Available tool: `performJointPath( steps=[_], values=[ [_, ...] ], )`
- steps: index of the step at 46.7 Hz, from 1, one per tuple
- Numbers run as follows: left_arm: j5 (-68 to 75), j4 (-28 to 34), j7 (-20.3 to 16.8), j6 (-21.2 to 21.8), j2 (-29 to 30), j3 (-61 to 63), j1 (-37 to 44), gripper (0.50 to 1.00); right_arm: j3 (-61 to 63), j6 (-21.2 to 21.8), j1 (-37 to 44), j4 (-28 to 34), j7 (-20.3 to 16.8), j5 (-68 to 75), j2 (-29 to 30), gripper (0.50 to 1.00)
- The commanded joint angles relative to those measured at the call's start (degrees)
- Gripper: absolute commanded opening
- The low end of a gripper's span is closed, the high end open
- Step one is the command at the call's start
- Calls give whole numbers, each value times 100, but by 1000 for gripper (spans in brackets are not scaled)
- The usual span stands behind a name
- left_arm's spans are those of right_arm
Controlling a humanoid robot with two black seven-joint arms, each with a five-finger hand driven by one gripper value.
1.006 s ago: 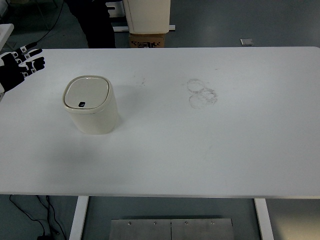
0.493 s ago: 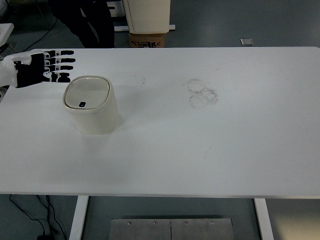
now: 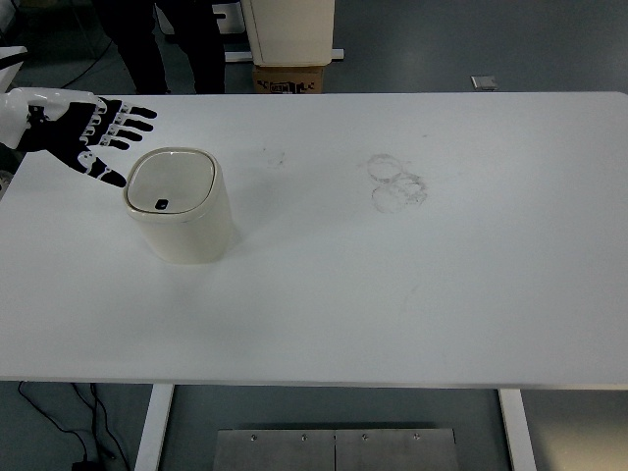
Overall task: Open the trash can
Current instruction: 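Reach the left hand over the cream trash bin's lid, then hook the left hand fingertips under the lid's front edge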
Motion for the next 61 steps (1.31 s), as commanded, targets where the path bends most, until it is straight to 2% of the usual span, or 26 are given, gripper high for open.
performJointPath(
  steps=[1,17,37,47,61],
  values=[
    [368,-33,0,3,-46,-6,-73,1000,1,0,0,0,1,0,0,991],
    [993,-236,26,3,-319,-6,-284,1000,1,0,0,0,1,0,0,991],
    [1265,-702,70,3,-275,72,-390,1000,1,0,0,0,1,0,0,991],
    [1274,-737,202,3,-248,134,-425,1000,-8,0,0,0,1,0,0,991],
    [1265,-754,202,3,-248,134,-434,1000,1,0,0,0,1,0,0,991]
  ],
)
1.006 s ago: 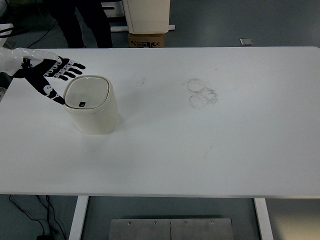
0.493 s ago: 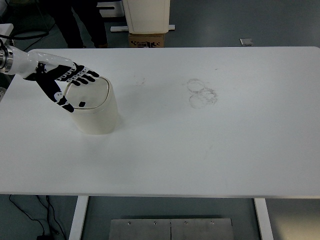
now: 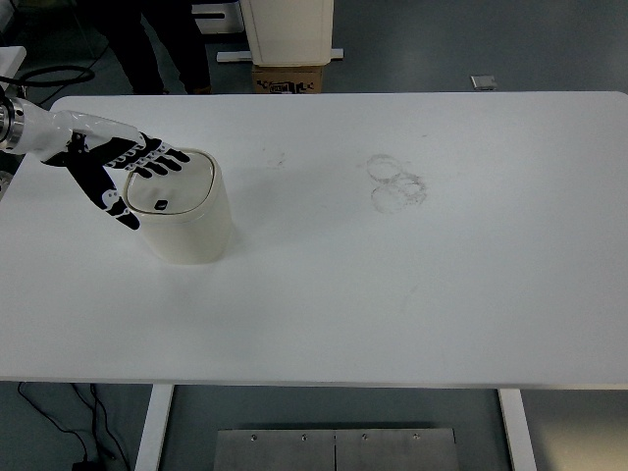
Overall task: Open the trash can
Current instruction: 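Hook the left hand fingertips under the lid's front edge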
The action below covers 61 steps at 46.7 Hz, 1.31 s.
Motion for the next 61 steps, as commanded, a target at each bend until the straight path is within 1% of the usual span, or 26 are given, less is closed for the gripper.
performJointPath(
  steps=[1,61],
  values=[
    [-6,-4,0,0,-1,-1,1,1000,0,0,0,0,0,0,0,991],
    [-6,-39,0,0,-80,-1,221,1000,0,0,0,0,0,0,0,991]
  ],
)
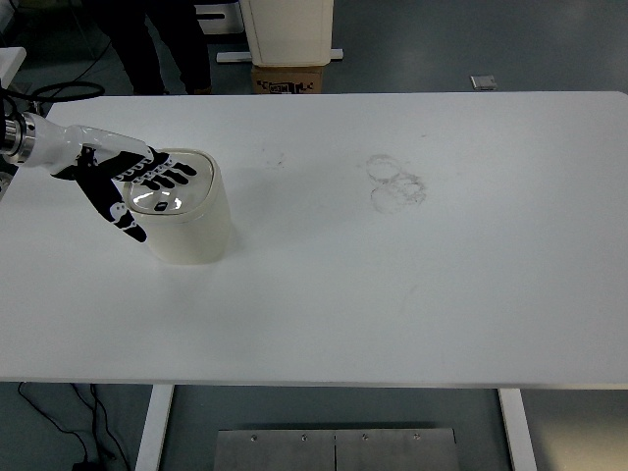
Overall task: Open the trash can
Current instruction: 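Hook the left hand fingertips under the lid's front edge, then lift the lid upward with the left hand, flipping it open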
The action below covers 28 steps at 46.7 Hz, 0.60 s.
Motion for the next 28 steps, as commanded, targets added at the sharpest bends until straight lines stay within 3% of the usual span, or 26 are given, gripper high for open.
performJointPath(
  steps=[1,28],
  values=[
    [2,0,3,-3,5,8,3,1000,-8,0,0,0,0,0,0,991],
    [-156,166,3,-3,93,-194,-305,1000,1,0,0,0,0,0,0,991]
  ],
)
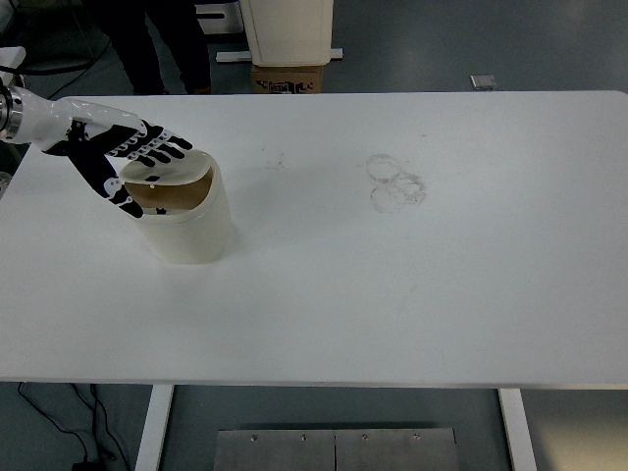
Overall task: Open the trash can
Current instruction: 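Lift the lid upward with the left hand, flipping it open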
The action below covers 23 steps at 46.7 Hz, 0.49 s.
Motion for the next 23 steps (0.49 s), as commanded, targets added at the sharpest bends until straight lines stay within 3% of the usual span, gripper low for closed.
performJointPath(
  steps=[1,23],
  values=[
    [-82,72,-1,1,9,-89,3,1000,1,0,0,0,0,0,0,991],
    [-776,881,-1,1,9,-494,29,1000,1,0,0,0,0,0,0,991]
  ],
)
